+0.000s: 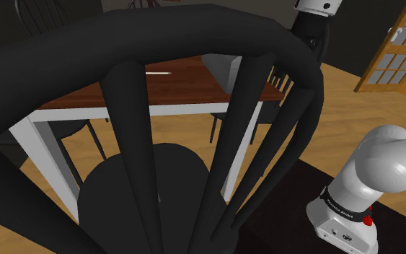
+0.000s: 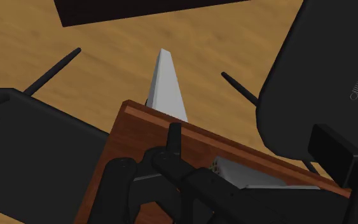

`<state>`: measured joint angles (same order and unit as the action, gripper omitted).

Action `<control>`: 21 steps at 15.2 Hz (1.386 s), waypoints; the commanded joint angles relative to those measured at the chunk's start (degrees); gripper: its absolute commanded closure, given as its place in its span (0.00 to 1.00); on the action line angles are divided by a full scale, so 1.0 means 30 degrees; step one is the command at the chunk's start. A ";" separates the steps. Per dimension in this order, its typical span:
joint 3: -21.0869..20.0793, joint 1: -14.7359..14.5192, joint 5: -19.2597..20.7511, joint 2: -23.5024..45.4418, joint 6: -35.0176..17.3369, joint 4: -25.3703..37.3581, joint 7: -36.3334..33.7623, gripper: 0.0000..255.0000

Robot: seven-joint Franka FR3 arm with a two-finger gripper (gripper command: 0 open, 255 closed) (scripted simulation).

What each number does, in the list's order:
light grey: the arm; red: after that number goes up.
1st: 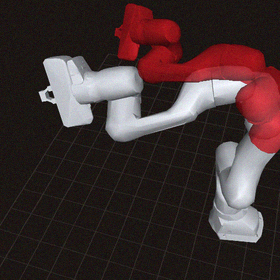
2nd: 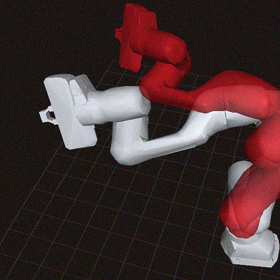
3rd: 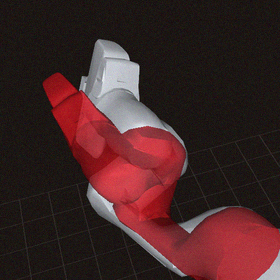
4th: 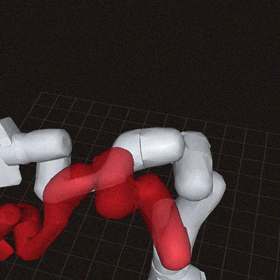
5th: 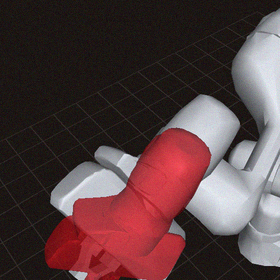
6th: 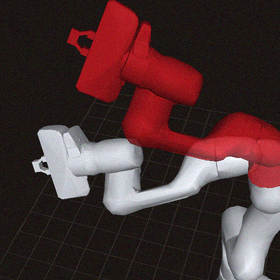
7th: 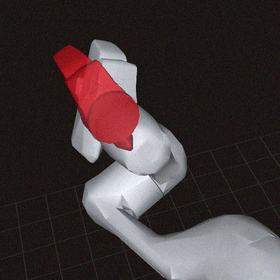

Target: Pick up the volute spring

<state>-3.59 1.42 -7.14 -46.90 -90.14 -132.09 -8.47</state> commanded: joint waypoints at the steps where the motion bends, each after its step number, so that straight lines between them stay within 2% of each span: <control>1: 0.0000 0.0000 0.0000 0.0000 0.0000 0.0000 0.0000 0.00; 7: -0.2579 -0.0442 -0.1257 0.1091 -0.2420 -0.1274 -0.2540 0.00; 13: -0.5240 -0.0736 -0.2178 0.3222 -0.5003 -0.1644 -0.5108 0.00; 21: -0.8940 -0.0487 -0.2102 0.7593 -0.8453 -0.0712 -0.8911 0.00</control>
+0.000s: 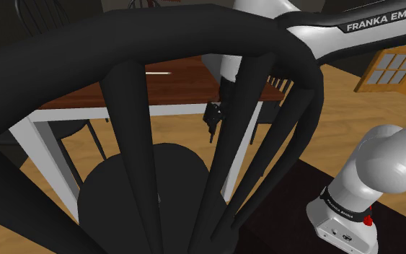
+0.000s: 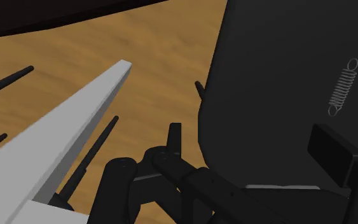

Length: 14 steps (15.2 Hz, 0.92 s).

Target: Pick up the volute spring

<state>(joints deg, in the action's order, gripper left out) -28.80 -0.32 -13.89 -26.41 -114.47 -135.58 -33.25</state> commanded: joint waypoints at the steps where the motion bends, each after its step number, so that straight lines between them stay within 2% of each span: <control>1: -0.1011 0.0185 0.0333 0.1430 -0.0750 0.0678 -0.1198 0.00; 5: -0.2855 0.0603 0.1686 0.4411 -0.2266 0.1834 -0.3695 0.00; 9: -0.4389 0.0834 0.4225 0.7961 -0.3413 0.3403 -0.6804 0.00; 11: -0.4769 0.0594 0.5889 0.9924 -0.3742 0.4367 -0.8534 0.00; 14: -0.4657 -0.0400 0.8381 1.2861 -0.3882 0.6052 -1.0970 0.00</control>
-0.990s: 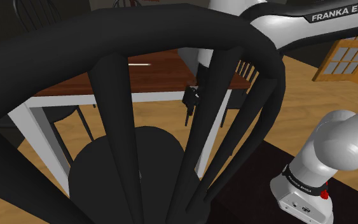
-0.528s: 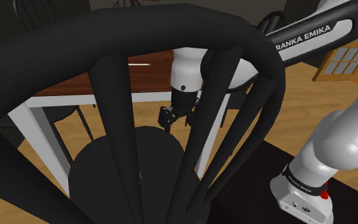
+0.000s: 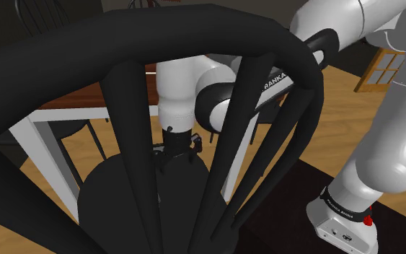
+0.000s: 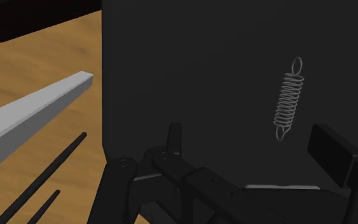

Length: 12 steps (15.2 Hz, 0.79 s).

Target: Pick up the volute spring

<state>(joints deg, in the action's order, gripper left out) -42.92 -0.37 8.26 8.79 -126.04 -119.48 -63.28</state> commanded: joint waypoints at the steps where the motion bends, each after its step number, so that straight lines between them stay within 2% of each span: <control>1: 0.0217 -0.0831 0.1739 0.2065 0.0004 0.1307 -0.1669 0.00; 6: 0.1580 -0.3480 0.4438 0.6345 0.0492 0.4828 -0.4234 0.00; 12: 0.2038 -0.3824 0.5045 0.7145 -0.0403 0.4616 -0.4621 0.00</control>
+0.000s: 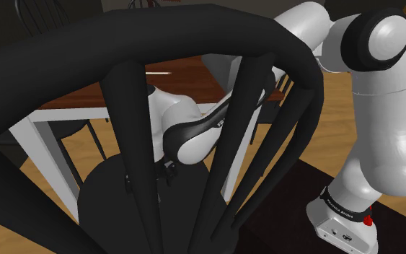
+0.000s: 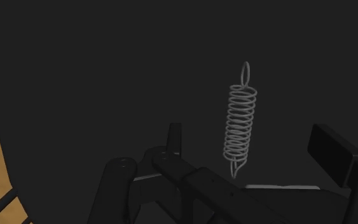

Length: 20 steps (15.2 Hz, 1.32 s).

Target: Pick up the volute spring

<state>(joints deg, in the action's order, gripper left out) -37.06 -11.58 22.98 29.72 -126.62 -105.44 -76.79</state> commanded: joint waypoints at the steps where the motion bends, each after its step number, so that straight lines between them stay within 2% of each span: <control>1: 0.0174 -0.0149 0.0263 0.0326 -0.0383 -0.0101 -0.0195 0.00; 4: 0.0316 -0.0248 0.0458 0.0581 -0.0655 -0.0153 -0.0316 0.00; 5: 0.0311 -0.0246 0.0454 0.0570 -0.0653 -0.0161 -0.0316 1.00; 14: 0.0316 -0.0248 0.0458 0.0581 -0.0655 -0.0152 -0.0316 1.00; 20: -0.0201 0.0116 -0.0275 -0.0361 0.0403 0.0101 0.0140 1.00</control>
<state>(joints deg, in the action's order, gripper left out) -37.42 -11.33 22.48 29.06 -125.92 -105.26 -76.50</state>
